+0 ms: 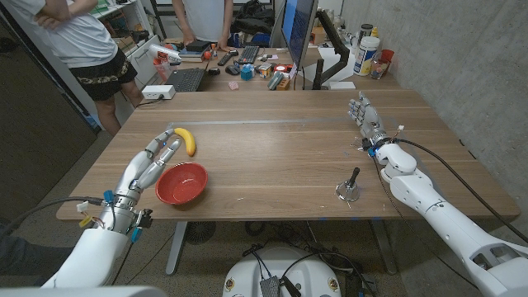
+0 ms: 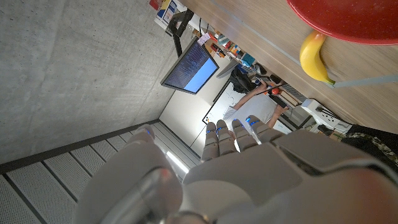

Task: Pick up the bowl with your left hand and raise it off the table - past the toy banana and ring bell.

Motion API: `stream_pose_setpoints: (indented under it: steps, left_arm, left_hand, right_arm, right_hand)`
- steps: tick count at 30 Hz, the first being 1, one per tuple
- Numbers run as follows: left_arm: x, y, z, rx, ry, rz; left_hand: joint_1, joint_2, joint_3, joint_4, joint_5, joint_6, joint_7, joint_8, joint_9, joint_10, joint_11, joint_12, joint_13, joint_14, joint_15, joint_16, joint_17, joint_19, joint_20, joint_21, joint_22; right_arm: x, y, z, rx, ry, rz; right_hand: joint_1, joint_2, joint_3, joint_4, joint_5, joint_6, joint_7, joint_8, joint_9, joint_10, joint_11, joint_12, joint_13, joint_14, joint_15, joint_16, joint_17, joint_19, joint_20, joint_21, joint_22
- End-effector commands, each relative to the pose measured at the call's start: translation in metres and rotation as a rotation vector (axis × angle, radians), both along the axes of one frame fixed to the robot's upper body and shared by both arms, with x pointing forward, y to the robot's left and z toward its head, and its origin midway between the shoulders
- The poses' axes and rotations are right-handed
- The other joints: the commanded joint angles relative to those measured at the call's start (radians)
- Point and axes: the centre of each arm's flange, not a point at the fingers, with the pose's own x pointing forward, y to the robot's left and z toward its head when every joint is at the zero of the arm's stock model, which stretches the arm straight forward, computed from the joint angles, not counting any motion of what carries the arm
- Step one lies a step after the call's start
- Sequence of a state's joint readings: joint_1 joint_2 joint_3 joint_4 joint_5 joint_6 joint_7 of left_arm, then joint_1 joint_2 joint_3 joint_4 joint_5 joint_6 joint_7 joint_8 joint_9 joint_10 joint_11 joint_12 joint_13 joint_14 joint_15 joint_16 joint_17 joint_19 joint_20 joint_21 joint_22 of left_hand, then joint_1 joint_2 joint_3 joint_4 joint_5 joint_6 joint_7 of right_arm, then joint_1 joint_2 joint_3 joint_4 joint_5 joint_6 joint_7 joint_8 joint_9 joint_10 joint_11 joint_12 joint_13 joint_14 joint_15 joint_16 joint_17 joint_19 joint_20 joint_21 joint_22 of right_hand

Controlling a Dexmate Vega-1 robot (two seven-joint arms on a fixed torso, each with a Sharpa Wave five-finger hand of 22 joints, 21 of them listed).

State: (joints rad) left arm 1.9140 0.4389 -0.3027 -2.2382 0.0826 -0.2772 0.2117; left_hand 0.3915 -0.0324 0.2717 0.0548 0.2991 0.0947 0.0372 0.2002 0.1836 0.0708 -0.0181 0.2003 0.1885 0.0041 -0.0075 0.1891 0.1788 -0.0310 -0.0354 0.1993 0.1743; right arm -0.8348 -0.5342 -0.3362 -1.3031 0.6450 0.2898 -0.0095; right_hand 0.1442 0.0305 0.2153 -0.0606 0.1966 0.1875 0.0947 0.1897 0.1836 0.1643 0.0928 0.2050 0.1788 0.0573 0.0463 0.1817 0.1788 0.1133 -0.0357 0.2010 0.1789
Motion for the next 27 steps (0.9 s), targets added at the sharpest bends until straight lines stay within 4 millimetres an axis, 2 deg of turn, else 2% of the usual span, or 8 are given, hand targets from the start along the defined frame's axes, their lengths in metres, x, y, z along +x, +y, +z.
stream_pose_setpoints:
  steps: [1,27]
  left_arm:
    - [-0.009,0.001,-0.007,0.011,0.015,0.042]
    - [-0.019,-0.003,-0.013,0.05,0.044,0.072]
  left_hand:
    - [0.017,0.003,0.005,-0.006,-0.003,0.006,-0.002,0.001,0.003,0.005,-0.001,0.005,0.002,0.012,-0.002,0.002,0.003,0.003,-0.023,0.002,0.004]
    - [0.055,0.004,0.011,-0.029,-0.006,0.016,-0.007,0.005,0.004,0.01,-0.004,0.006,0.002,0.016,-0.005,0.001,0.002,0.005,-0.019,0.001,0.004]
  right_arm:
    - [0.001,0.0,-0.001,0.004,-0.001,0.002]
    - [0.0,-0.001,-0.004,0.011,-0.009,0.0]
  right_hand:
    - [0.004,0.004,-0.003,-0.004,0.006,0.002,-0.002,0.003,0.002,0.008,0.0,0.0,0.002,0.005,0.003,0.004,0.002,0.002,-0.001,-0.001,0.005]
    - [0.011,-0.002,-0.006,-0.011,0.008,0.001,-0.001,0.003,0.002,0.009,-0.001,0.0,0.002,0.006,0.002,0.003,0.002,0.003,-0.001,-0.001,0.005]
